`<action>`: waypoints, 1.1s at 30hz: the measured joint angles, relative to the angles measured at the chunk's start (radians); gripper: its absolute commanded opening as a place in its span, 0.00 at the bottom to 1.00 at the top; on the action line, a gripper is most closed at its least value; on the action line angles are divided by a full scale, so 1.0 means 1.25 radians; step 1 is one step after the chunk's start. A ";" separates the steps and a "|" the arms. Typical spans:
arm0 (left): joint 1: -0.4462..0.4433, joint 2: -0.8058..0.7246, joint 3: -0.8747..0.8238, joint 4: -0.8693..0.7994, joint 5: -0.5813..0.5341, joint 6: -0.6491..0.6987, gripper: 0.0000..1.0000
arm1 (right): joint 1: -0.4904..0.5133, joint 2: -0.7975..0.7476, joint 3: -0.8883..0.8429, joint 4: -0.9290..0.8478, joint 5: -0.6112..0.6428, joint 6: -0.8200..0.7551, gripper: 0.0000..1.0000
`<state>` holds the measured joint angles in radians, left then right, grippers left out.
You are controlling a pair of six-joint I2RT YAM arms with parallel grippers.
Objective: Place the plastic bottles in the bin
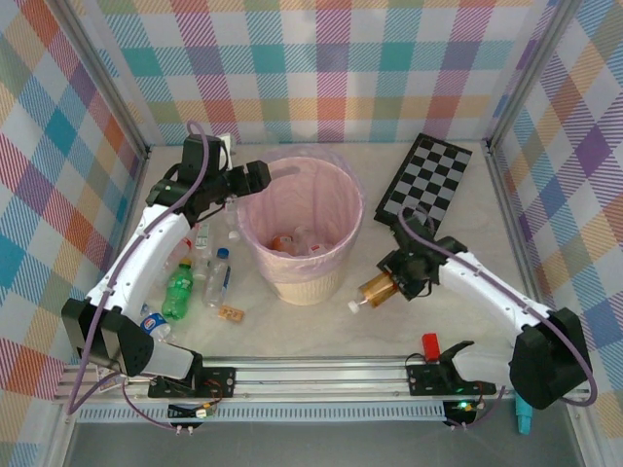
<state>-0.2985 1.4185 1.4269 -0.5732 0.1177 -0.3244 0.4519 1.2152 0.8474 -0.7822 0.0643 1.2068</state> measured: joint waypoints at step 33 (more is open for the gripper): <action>-0.005 0.021 0.024 -0.020 -0.001 0.006 0.81 | 0.060 0.203 0.825 0.039 -0.004 -0.432 0.33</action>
<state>-0.3054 1.4448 1.4570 -0.5983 0.1162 -0.3168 0.5262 1.4693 1.8786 -0.7330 0.0593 0.6666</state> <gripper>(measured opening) 0.838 0.620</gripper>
